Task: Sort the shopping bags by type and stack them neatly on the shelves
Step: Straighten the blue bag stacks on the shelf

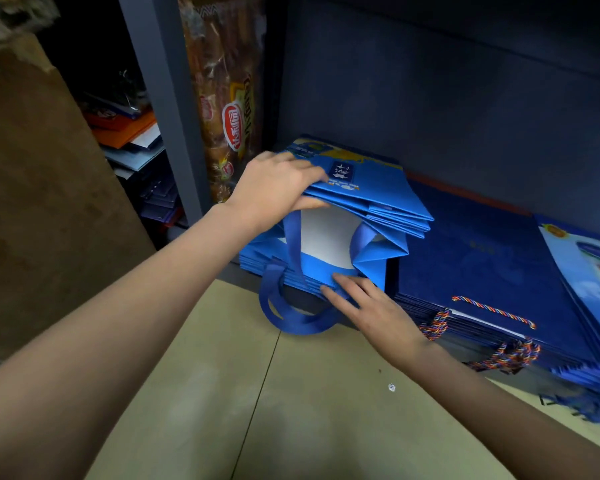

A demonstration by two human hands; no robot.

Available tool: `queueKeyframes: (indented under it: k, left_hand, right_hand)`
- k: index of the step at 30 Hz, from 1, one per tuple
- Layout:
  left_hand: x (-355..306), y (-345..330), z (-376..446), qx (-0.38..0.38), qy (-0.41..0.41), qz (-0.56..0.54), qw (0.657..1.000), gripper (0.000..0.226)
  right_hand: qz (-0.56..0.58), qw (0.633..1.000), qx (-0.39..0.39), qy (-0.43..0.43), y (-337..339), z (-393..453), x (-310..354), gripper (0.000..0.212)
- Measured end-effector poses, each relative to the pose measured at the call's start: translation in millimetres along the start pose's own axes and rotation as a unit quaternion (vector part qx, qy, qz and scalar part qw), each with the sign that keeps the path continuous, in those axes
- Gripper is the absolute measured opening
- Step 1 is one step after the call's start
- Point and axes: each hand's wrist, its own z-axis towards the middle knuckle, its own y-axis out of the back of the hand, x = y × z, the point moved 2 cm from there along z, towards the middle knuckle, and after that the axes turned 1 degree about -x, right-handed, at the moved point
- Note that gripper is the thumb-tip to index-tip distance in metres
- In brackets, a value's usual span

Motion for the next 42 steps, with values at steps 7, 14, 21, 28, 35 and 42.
queueKeyframes:
  k: [7,14,21,28,35,42]
  left_hand:
    - [-0.7,-1.9,-2.1,0.036,-0.004,-0.01,0.999,0.046]
    - [-0.7,-14.7,-13.8,0.092,0.005,-0.024,0.996,0.06]
    - [0.2,-18.7,-13.0,0.114,0.034,-0.024,0.993,0.043]
    - [-0.1,-7.8,-8.3,0.125,0.075,-0.062,0.987,0.054]
    - [-5.9,-6.1,-9.6,0.091,0.067,-0.04,0.993,0.061]
    - [-4.5,-9.3,-15.1,0.061,0.049,-0.054,0.995,0.049]
  right_hand:
    - [0.07,0.973,-0.201,-0.085,24.9,20.9,15.1,0.009]
    - [0.369,0.827,-0.298,-0.301,105.6,19.0,4.0,0.008]
    - [0.782,0.469,-0.209,-0.353,116.4,37.1,22.3,0.012]
    - [0.328,0.908,-0.108,-0.238,55.9,46.1,31.1,0.048]
    - [0.365,0.821,0.002,-0.44,18.8,111.0,31.6,0.05]
    - [0.314,0.873,0.04,-0.371,29.2,98.5,35.8,0.069]
